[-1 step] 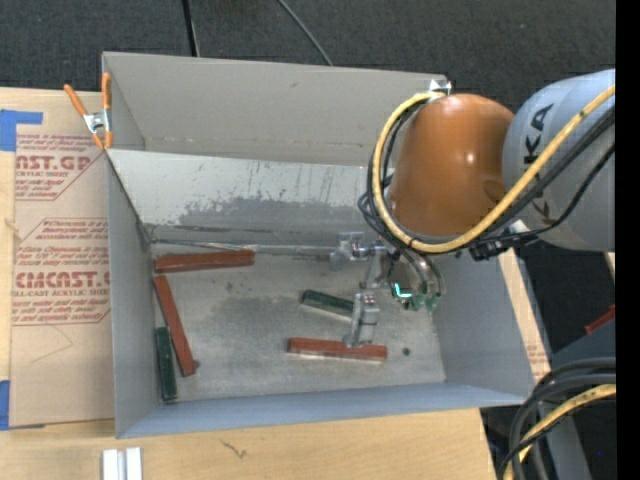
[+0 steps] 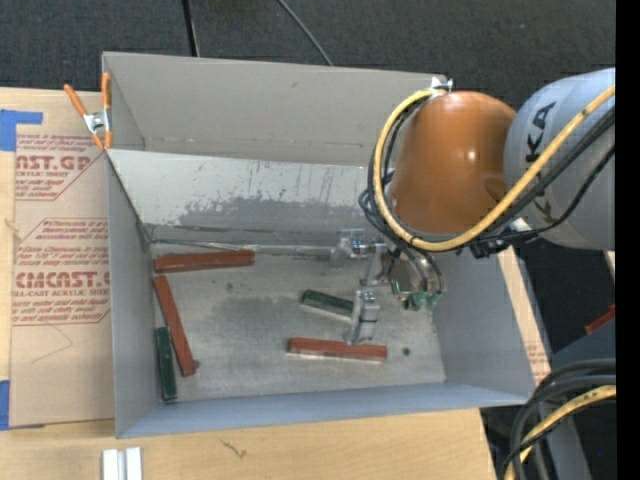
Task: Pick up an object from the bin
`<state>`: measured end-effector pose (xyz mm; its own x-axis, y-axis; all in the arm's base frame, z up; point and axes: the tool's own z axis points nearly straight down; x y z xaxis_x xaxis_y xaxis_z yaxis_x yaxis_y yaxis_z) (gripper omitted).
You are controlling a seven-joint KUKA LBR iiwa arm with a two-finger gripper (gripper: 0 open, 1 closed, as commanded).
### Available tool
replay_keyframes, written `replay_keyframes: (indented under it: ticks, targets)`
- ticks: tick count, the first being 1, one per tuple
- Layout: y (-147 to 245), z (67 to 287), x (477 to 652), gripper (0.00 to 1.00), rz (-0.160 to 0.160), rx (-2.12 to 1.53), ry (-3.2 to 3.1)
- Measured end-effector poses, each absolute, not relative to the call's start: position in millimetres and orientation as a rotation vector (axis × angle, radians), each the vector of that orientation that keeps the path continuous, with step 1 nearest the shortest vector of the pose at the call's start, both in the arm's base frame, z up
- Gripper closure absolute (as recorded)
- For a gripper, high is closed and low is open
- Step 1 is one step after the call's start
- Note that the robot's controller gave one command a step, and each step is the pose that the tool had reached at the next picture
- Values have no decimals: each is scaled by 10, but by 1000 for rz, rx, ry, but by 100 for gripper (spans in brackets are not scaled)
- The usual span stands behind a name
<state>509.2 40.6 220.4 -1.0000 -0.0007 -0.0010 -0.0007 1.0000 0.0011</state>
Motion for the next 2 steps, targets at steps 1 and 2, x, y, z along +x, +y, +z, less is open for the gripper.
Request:
replay_keyframes:
  ticks: [1,2]
  targets:
    - [397,2162,5113,0,3,-15,3134]
    - [624,1870,5198,0,-2,-176,3147]
